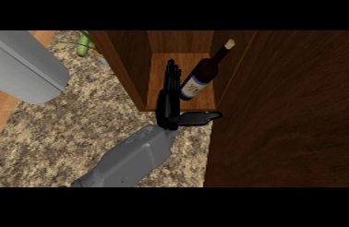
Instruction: Pick up the wine, place it into the cabinet and close the cabinet
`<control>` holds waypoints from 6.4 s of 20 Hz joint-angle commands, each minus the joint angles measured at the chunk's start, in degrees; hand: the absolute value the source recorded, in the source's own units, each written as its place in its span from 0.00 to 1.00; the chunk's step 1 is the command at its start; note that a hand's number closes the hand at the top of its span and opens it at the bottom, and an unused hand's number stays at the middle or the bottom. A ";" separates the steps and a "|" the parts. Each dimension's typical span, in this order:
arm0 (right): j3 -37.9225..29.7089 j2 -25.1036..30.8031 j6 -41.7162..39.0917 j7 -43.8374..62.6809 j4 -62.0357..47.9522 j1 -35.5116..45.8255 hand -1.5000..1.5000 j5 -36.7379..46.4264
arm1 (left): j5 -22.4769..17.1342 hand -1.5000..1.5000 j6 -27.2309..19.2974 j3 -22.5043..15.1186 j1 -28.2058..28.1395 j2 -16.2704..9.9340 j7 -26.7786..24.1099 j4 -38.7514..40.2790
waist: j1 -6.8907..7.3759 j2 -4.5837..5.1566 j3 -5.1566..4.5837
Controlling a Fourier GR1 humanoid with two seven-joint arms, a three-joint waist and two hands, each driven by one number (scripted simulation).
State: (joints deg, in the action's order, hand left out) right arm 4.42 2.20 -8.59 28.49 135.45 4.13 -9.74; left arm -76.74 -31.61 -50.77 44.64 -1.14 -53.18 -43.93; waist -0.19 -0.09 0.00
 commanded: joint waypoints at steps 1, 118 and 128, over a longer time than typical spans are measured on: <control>-1.04 0.77 -1.51 -1.07 2.95 -4.43 0.00 -1.36 | 5.08 0.00 -0.37 -0.10 -5.11 -2.84 0.79 -6.86 | 0.18 -0.09 0.02; 12.47 4.59 -21.29 -13.25 -97.65 69.23 1.00 -33.86 | 6.58 0.00 61.10 53.61 -74.17 -59.18 12.27 -44.17 | 2.40 0.99 -0.15; 11.38 6.76 -15.96 -18.75 -96.97 68.78 1.00 -29.67 | 7.19 0.00 58.36 53.42 -72.89 -59.52 15.49 -48.21 | 1.63 1.35 -0.07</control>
